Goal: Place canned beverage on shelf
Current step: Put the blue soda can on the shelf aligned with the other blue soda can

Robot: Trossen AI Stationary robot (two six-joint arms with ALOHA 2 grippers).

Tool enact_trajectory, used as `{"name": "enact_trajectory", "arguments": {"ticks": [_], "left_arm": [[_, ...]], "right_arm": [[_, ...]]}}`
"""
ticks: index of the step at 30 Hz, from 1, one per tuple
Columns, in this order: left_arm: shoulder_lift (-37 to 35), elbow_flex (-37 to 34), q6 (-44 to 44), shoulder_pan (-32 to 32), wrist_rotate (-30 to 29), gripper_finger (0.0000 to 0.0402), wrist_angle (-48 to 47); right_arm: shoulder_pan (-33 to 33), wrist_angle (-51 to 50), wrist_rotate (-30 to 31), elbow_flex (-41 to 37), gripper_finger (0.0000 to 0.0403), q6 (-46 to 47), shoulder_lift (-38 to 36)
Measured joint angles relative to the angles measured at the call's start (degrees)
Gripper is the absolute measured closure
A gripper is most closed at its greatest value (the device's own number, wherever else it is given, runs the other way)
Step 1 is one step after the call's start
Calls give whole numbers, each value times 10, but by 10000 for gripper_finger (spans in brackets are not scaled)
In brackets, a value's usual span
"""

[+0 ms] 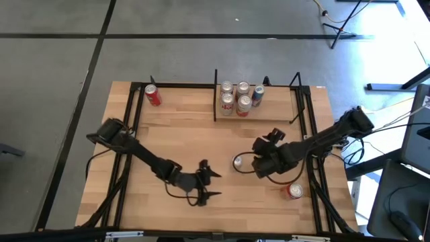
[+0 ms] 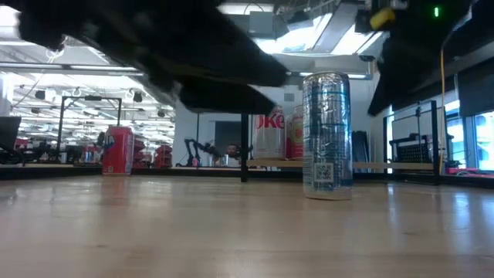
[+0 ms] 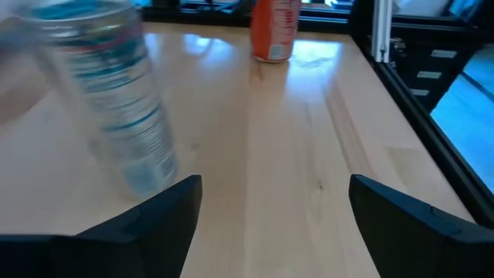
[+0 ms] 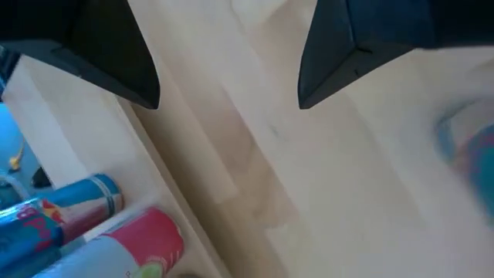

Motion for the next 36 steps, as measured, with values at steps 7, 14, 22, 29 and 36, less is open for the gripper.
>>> {"name": "enact_trajectory", "arguments": {"ticks": [7, 14, 22, 29, 36], "left_arm": [[78, 52, 15, 42, 78, 107, 52], [95, 64, 26, 55, 67, 112, 64], [94, 64, 38, 53, -23, 112, 27], [83, 62, 16, 53, -68, 112, -24], [61, 62, 15, 54, -81, 113, -44]], "right_arm": [[0, 228, 90, -112, 109, -44, 1], [0, 409, 84, -133, 109, -168, 2], [1, 454, -13, -133, 109, -198, 2], [13, 459, -58, -132, 109, -168, 0], [12, 454, -93, -133, 109, -165, 2]]}}
